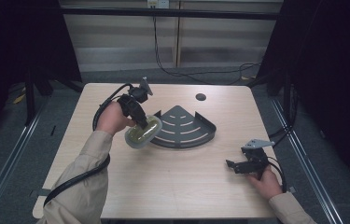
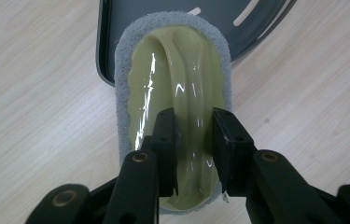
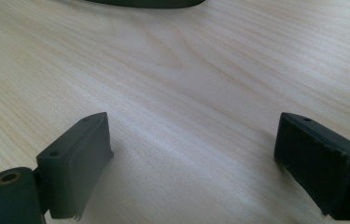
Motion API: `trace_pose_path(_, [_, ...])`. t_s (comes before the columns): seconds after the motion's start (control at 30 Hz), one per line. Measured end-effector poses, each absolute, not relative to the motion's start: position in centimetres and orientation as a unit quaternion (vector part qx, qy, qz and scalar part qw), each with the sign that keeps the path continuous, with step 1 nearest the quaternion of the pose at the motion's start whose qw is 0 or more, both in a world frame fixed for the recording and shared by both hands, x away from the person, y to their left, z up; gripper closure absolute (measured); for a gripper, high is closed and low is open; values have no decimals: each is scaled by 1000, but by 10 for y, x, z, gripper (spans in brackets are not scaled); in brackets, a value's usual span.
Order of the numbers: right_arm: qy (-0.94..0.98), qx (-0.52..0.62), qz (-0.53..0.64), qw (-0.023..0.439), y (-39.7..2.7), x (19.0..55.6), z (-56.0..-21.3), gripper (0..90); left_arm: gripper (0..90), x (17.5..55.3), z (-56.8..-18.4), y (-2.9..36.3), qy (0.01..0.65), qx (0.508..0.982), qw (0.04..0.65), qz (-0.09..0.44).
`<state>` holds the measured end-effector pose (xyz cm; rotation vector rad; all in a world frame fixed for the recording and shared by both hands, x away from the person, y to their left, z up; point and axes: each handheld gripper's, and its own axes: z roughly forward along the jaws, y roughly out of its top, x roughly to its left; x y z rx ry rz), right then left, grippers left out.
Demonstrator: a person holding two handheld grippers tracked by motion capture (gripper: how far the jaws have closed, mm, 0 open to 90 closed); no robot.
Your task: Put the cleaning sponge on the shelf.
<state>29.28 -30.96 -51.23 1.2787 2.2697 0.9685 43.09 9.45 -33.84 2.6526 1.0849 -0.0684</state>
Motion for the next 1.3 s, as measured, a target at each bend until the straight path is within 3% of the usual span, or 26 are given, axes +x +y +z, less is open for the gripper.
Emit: trace_pose_path(1.3, [803,452,344,179,-310,293,-512,104,718,475,-346,48,354,925,133,-17])
